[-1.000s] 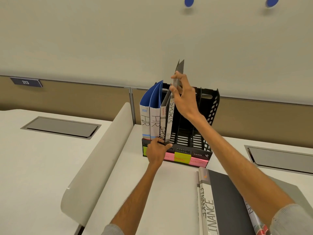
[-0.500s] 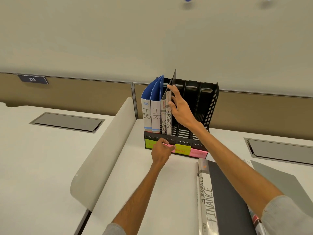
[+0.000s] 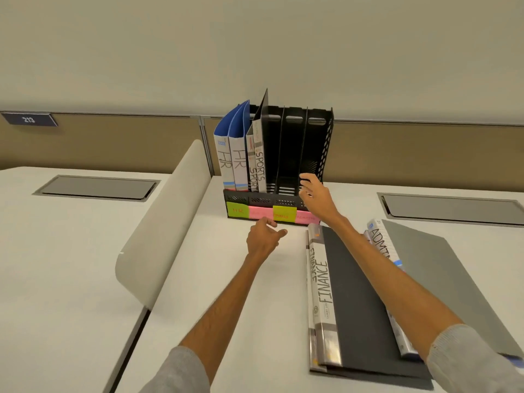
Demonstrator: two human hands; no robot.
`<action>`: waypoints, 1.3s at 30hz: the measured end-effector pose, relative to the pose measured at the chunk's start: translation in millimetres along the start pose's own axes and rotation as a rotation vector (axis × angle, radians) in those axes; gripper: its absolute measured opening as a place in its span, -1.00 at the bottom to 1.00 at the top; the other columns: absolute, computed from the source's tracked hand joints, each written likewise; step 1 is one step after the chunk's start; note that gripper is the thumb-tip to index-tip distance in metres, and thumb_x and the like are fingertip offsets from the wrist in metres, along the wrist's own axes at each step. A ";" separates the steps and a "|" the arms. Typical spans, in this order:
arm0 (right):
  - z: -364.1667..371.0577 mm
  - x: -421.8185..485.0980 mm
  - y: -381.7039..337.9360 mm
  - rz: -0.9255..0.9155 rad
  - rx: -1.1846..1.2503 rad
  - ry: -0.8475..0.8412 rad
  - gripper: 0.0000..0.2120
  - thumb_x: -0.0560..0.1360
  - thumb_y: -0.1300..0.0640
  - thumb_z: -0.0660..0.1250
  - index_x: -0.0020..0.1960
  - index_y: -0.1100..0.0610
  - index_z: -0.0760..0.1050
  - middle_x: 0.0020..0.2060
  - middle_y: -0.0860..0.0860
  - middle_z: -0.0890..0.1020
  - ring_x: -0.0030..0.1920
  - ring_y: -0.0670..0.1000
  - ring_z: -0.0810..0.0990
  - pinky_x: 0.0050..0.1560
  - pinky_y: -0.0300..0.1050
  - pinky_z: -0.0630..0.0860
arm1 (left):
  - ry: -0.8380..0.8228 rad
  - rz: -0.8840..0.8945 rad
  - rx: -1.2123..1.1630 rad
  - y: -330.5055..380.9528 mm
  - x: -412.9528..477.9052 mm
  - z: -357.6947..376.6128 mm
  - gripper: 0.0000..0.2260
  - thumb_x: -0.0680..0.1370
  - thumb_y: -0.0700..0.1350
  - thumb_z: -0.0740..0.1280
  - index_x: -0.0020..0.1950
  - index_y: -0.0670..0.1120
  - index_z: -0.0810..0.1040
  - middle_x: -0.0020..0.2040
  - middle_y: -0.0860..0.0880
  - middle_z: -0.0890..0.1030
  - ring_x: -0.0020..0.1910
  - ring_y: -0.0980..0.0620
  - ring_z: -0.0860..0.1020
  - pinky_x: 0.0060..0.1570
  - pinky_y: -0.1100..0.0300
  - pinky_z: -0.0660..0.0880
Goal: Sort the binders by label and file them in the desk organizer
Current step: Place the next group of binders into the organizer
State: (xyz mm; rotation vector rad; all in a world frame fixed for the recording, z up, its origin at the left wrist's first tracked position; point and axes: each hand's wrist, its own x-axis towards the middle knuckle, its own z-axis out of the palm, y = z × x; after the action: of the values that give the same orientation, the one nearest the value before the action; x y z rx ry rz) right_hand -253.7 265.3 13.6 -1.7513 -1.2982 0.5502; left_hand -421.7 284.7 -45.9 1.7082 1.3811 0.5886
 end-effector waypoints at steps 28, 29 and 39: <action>-15.5 -191.1 123.1 0.362 -0.341 0.065 -0.67 0.62 0.09 0.23 0.35 0.17 0.38 0.35 0.12 0.47 0.33 0.11 0.47 0.38 0.05 0.39 | -0.352 -0.013 0.282 -9.7 -82.1 80.9 -0.31 0.36 0.22 0.51 0.35 -0.11 0.42 0.30 -0.09 0.55 0.17 -0.11 0.59 0.08 -0.06 0.60; -13.8 -193.5 124.4 0.346 -0.360 0.057 -0.65 0.63 0.10 0.21 0.38 0.18 0.36 0.41 0.13 0.41 0.39 0.13 0.40 0.44 0.08 0.32 | -0.361 -0.006 0.278 -12.0 -84.0 83.2 -0.27 0.33 0.24 0.52 0.36 -0.09 0.41 0.30 -0.08 0.55 0.19 -0.10 0.57 0.10 -0.08 0.58; -15.2 -191.4 128.3 0.375 -0.350 -0.012 -0.59 0.63 0.17 0.20 0.46 0.16 0.29 0.53 0.12 0.25 0.53 0.13 0.20 0.53 0.10 0.15 | -0.353 -0.022 0.346 -17.9 -89.5 96.9 -0.24 0.31 0.20 0.56 0.34 -0.15 0.36 0.26 -0.13 0.52 0.21 -0.10 0.55 0.16 -0.04 0.55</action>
State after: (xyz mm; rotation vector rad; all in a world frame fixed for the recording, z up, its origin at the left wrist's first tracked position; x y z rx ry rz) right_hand -241.6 72.2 -112.4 -2.3102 -1.1269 0.5650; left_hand -381.0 170.0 -100.0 1.9516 1.2930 0.0241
